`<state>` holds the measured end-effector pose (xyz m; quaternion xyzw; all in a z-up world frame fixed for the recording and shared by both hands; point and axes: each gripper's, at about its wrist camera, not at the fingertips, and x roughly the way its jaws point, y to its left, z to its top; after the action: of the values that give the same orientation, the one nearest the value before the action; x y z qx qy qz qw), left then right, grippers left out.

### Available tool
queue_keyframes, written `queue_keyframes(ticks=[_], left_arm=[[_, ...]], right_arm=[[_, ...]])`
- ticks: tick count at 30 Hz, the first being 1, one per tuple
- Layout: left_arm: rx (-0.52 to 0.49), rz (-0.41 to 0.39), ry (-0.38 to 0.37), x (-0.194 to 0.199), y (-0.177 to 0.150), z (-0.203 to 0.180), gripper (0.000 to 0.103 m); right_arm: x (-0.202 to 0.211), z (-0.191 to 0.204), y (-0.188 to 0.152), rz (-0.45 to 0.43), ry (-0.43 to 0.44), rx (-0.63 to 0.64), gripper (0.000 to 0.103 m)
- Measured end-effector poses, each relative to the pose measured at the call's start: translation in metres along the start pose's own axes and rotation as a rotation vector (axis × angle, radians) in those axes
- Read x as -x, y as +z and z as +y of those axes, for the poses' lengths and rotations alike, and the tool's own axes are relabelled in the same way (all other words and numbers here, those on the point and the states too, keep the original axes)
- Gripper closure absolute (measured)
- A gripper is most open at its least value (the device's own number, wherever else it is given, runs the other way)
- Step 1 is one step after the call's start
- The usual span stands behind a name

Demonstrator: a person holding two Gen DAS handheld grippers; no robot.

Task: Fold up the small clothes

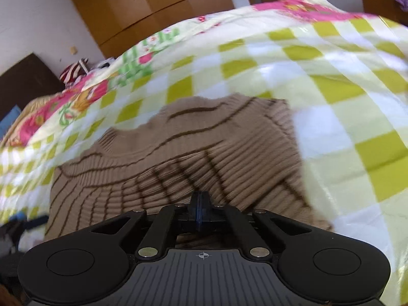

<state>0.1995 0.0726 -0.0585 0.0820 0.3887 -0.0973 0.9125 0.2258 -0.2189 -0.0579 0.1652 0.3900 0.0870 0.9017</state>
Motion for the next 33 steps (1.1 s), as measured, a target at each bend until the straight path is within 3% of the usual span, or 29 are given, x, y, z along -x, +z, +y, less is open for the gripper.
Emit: queue_keyframes(ticks=[4,6,7,11,14,19,22,25,27,29,33], left_arm=[[-0.052,0.011,0.051,0.016,-0.013,-0.002,0.000],[-0.060,-0.027,0.047,0.031,-0.011,-0.001,0.000],[-0.063,-0.051,0.045,0.039,-0.009,-0.002,0.000],[-0.059,-0.146,-0.005,0.054,0.007,-0.008,0.000],[-0.059,-0.187,0.000,0.041,0.022,-0.015,0.000],[-0.020,-0.141,-0.074,0.007,0.035,-0.019,0.000],[-0.084,-0.092,-0.062,-0.009,0.025,-0.032,0.000],[-0.075,-0.090,-0.061,-0.011,0.016,-0.032,0.000],[-0.064,-0.087,-0.058,-0.012,0.014,-0.032,0.000],[-0.082,-0.097,-0.045,-0.014,0.010,-0.035,0.000],[-0.083,-0.106,-0.045,-0.014,0.010,-0.035,0.000]], right_arm=[[0.002,0.001,0.004,0.000,-0.036,0.017,0.103],[0.011,0.013,0.005,-0.006,-0.061,0.055,0.103],[0.018,0.020,0.005,-0.020,-0.054,0.080,0.091],[0.038,0.045,0.005,-0.043,-0.008,0.187,0.090],[0.037,0.060,0.005,-0.026,0.037,0.230,0.090],[0.018,0.083,-0.002,0.047,0.130,0.300,0.090],[0.002,0.086,-0.001,0.073,0.131,0.300,0.090],[-0.014,0.088,0.007,0.101,0.155,0.313,0.090],[-0.028,0.090,0.008,0.133,0.134,0.327,0.091],[-0.045,0.093,0.009,0.145,0.077,0.352,0.103],[-0.067,0.087,0.018,0.102,0.023,0.312,0.103]])
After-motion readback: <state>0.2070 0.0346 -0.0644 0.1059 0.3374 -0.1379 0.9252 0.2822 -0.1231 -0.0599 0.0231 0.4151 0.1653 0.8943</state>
